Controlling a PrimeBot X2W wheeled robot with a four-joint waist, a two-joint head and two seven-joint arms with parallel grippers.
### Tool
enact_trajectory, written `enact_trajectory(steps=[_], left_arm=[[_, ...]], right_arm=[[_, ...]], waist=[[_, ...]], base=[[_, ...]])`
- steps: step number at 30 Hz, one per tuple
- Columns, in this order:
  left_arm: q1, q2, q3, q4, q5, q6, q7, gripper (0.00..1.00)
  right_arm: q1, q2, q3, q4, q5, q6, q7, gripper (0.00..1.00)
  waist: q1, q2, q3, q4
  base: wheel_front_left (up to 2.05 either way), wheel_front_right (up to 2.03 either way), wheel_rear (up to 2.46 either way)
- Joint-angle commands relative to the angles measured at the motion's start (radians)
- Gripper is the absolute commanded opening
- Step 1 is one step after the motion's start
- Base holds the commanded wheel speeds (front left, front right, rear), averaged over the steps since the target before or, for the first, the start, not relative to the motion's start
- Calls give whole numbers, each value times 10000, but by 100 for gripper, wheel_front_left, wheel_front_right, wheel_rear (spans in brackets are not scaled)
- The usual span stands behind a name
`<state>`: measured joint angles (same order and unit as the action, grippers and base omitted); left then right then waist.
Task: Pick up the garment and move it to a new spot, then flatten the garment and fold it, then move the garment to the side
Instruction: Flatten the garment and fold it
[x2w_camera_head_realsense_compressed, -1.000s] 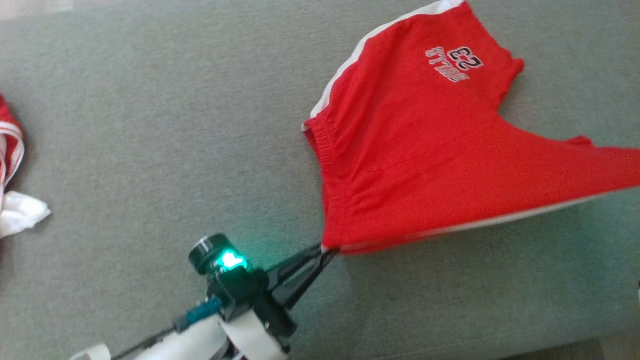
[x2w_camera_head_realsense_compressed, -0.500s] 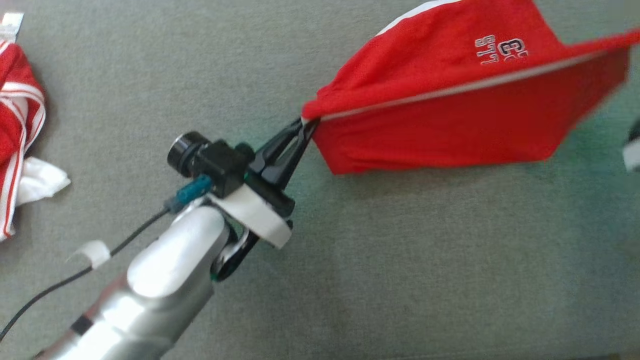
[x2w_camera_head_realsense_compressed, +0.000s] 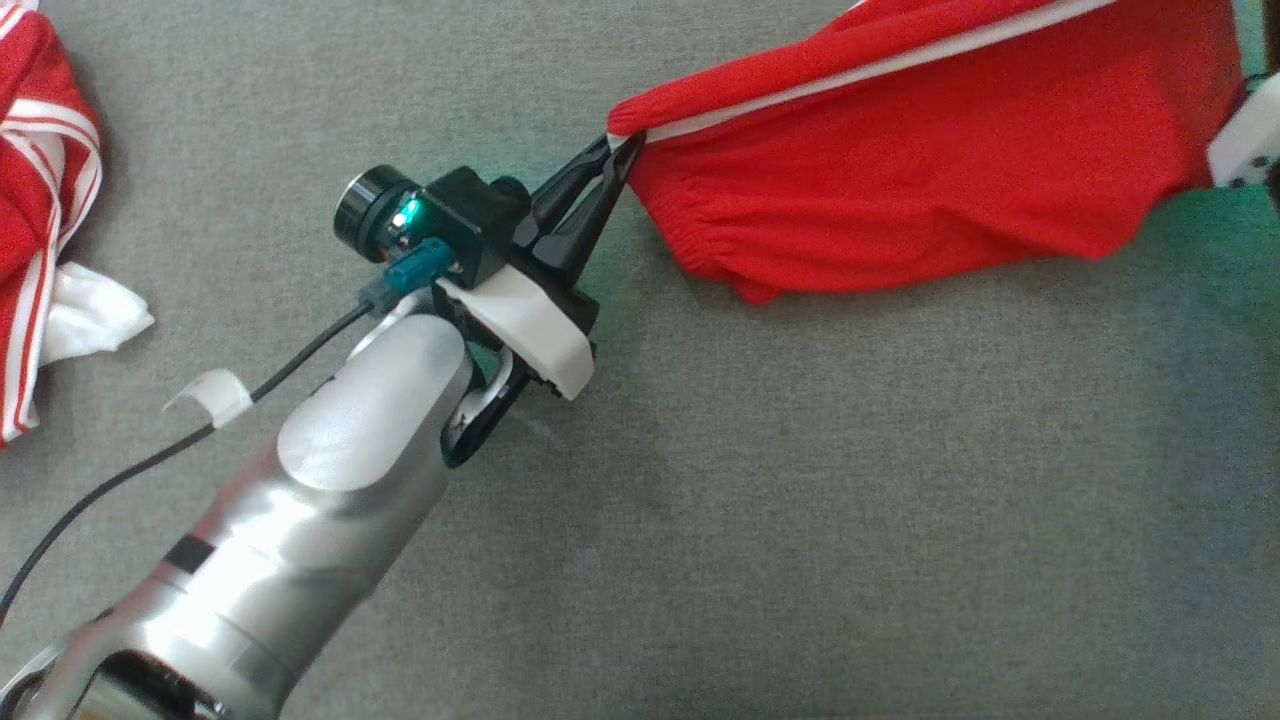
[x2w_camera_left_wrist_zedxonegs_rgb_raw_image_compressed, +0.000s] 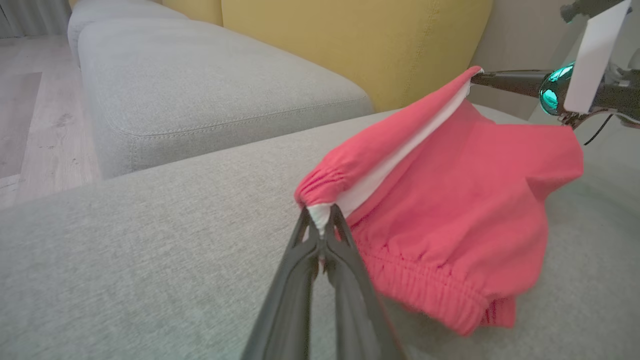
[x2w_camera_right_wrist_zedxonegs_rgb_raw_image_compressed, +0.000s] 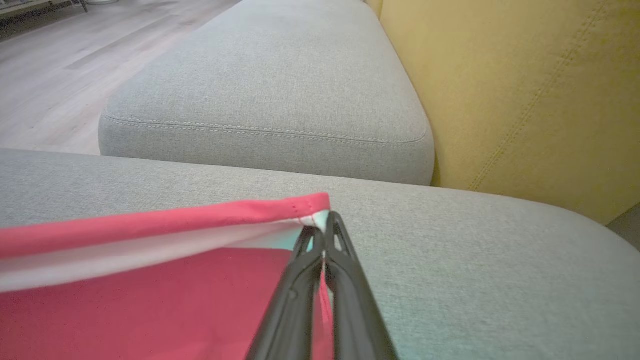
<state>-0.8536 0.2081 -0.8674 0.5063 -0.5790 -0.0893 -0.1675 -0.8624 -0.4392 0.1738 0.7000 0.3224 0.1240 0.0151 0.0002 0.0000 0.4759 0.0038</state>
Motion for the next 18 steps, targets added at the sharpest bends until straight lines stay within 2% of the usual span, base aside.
enact_trajectory(steps=[1, 4, 5, 6, 7, 8, 9, 12, 14, 15, 16, 18], left_arm=[[-454, 132, 299, 34, 118, 0, -21, 0], [-518, -8, 252, 355, 150, -3, -184, 0], [-514, -55, 252, 449, 156, 6, -267, 0], [-495, -104, 277, 533, 133, 16, -353, 0], [-487, -137, 298, 613, 156, 72, -438, 29], [-464, -183, 311, 676, 177, 111, -524, 88], [-432, -231, 312, 717, 188, 108, -601, 100], [-276, -321, 350, 816, 250, 149, -783, 100], [-82, -327, 459, 716, 376, 330, -878, 100], [37, -306, 543, 594, 506, 508, -909, 100], [392, -251, 909, 79, 829, 1015, -932, 100], [950, -193, 1477, -767, 1245, 1562, -937, 100]], right_arm=[[-326, 42, 304, 142, 29, 67, -289, 0], [-646, 189, 685, 738, 208, 67, -755, 3], [-701, 225, 784, 977, 286, 67, -856, 22], [-750, 266, 914, 1208, 366, 67, -901, 89], [-805, 296, 1050, 1357, 443, 67, -1059, 100], [-853, 301, 1141, 1511, 509, 67, -1252, 100], [-899, 283, 1240, 1651, 522, 67, -1472, 100], [-861, 325, 1590, 1939, 859, 67, -1974, 100], [-696, 345, 1801, 2088, 1281, 67, -2009, 100], [-599, 327, 1886, 2143, 1530, 67, -1952, 100], [-387, 234, 2073, 2246, 1999, 67, -1725, 100], [-245, 30, 2139, 2467, 2302, 67, -1503, 100]], waist=[[-2, 0, 68, 57], [-2, 0, 77, 95], [-2, 0, 55, 116], [-2, 0, 34, 126], [-2, 0, 15, 137], [-2, 0, -21, 152], [-2, 0, -58, 166], [-2, 0, -246, 218], [-2, 0, -408, 262], [-2, 0, -478, 293], [-2, 0, -620, 356], [-2, 0, -698, 459]], base=[[0, 0, 0], [0, 0, 0], [0, 0, 0], [0, 0, 0], [0, 0, 0], [0, 0, 0], [0, 0, 0], [0, 0, 0], [0, 0, 0], [0, 0, 0], [0, 0, 0], [0, 0, 0]])
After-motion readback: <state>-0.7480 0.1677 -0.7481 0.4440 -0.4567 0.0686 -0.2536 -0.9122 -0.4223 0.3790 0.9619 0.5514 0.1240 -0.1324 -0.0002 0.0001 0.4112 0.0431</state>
